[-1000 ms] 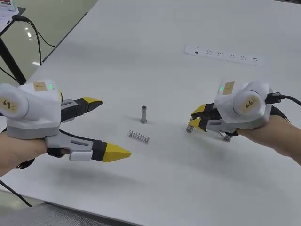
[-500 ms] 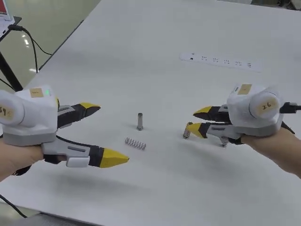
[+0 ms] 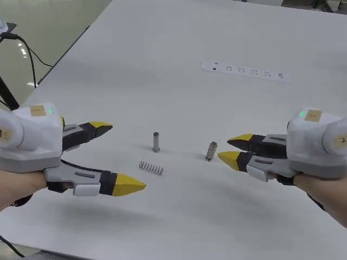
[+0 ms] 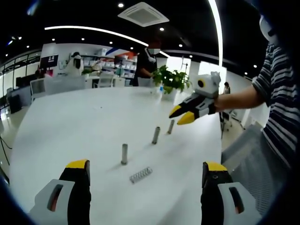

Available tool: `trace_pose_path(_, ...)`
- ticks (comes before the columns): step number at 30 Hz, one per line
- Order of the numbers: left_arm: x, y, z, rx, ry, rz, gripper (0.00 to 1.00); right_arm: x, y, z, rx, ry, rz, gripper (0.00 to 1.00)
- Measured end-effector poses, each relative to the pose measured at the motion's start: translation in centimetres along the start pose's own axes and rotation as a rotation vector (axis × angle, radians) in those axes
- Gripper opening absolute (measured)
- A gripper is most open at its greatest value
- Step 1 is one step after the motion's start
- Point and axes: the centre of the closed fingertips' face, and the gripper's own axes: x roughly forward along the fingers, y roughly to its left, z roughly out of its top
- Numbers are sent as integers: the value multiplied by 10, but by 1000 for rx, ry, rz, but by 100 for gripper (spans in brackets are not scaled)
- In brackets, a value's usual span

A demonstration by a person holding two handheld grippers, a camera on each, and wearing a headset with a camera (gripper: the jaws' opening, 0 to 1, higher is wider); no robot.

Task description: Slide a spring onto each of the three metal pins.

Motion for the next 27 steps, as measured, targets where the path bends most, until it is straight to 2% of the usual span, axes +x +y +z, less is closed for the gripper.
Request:
trace_pose_path(7, 1, -1, -1, 0, 4, -2, 96, -4, 1, -18, 35, 20, 4, 19)
trace_pose_path(13, 1, -2, -1, -2, 4, -4, 96, -1, 5, -21, 41, 33, 18, 19)
trace_pose_path(19, -2, -2, -1, -3, 0, -2, 96, 12, 13, -11, 29, 27, 42, 19)
trace_pose_path(27, -5, 1, -2, -5, 1, 5, 96, 44, 40, 12, -1, 1, 112, 18)
